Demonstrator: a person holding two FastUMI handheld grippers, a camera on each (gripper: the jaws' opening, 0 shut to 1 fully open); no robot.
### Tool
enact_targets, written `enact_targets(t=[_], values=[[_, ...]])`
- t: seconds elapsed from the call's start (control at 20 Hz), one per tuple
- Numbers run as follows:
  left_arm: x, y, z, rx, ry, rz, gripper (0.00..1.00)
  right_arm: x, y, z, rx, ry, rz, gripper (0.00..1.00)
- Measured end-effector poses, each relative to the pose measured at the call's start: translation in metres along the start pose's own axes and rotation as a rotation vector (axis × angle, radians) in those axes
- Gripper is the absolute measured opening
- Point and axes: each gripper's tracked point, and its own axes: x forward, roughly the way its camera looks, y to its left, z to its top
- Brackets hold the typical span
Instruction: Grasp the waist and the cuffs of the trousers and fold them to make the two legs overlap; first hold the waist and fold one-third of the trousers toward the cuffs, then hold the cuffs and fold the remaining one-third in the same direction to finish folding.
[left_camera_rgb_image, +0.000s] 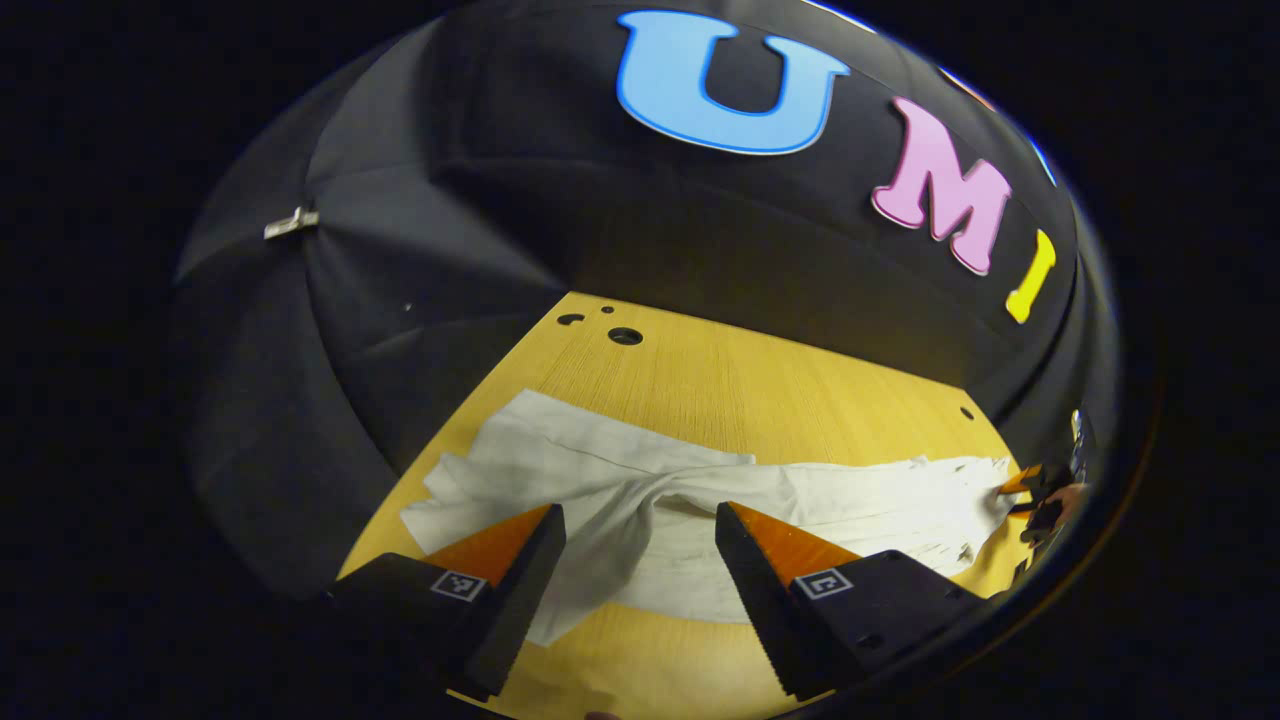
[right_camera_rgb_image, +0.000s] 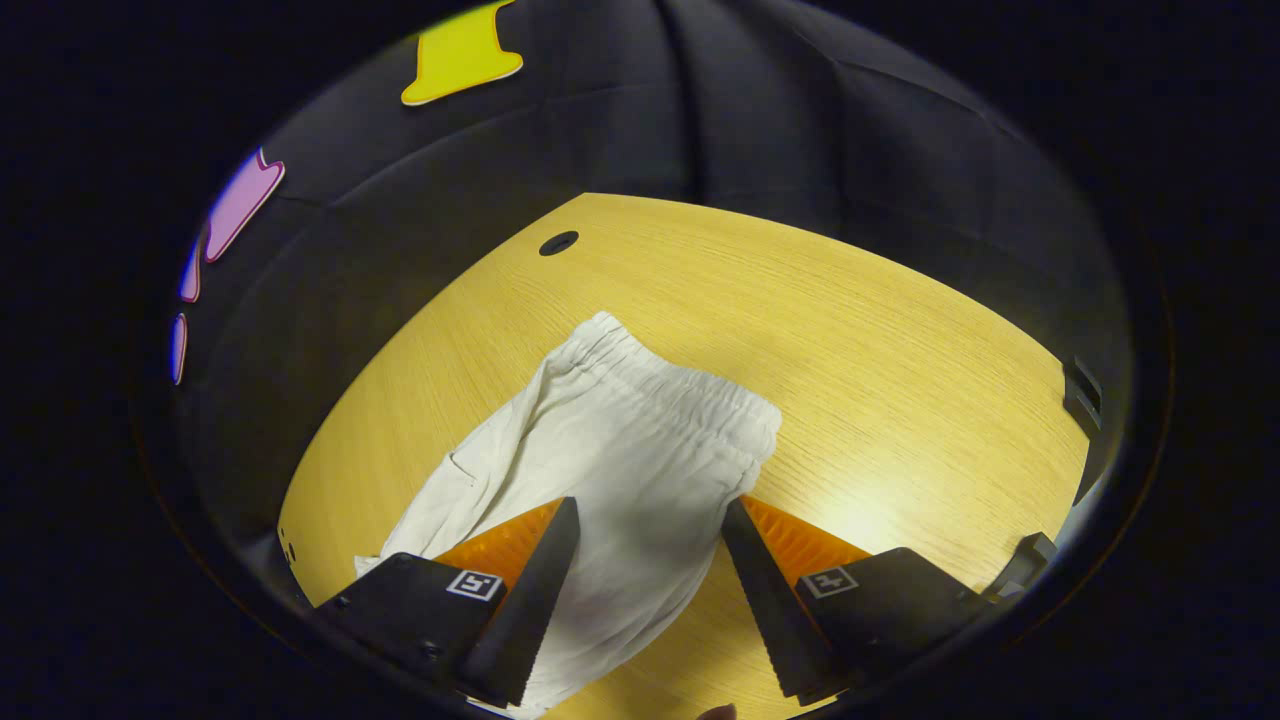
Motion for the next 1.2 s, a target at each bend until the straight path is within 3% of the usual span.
enact_targets(t=[0.1, 0.15, 0.2, 0.25, 0.3, 0.4, 0.5, 0.6, 0.65, 0.9, 1.2], values=[[-0.008, 0.001, -0.007, -0.075, 0.016, 0.005, 0.95, 0.004, -0.002, 0.002, -0.006, 0.003, -0.033, 0.87], [-0.004, 0.001, -0.01, -0.109, 0.028, 0.004, 0.95, 0.004, -0.004, 0.001, -0.015, 0.004, -0.05, 0.96], [-0.003, -0.001, -0.014, -0.143, 0.044, 0.003, 0.95, 0.004, -0.008, -0.002, -0.035, 0.01, -0.066, 0.78], [-0.003, -0.003, -0.02, -0.183, 0.06, 0.0, 0.95, 0.0, -0.013, -0.001, -0.05, 0.011, -0.084, 0.75], [-0.003, -0.006, -0.025, -0.23, 0.078, -0.003, 0.95, 0.004, -0.015, 0.003, -0.022, 0.012, -0.057, 0.37], [-0.002, -0.011, -0.038, -0.308, 0.119, -0.003, 0.95, 0.005, -0.015, -0.001, 0.111, 0.006, -0.021, 0.06], [0.002, -0.017, -0.053, -0.368, 0.158, 0.004, 0.95, 0.008, -0.013, 0.0, 0.196, -0.006, -0.003, 0.06], [0.001, -0.019, -0.064, -0.391, 0.193, 0.023, 0.91, 0.008, -0.014, -0.001, 0.174, -0.009, -0.001, 0.05], [0.005, -0.015, -0.068, -0.399, 0.21, 0.041, 0.96, 0.007, -0.014, 0.0, 0.152, -0.008, -0.003, 0.05], [0.039, -0.001, -0.071, -0.436, 0.234, 0.107, 0.96, 0.007, -0.014, 0.0, 0.136, 0.003, 0.007, 0.05], [0.072, 0.001, -0.044, -0.481, 0.227, 0.156, 0.92, 0.007, -0.014, -0.001, 0.113, 0.028, 0.025, 0.05]])
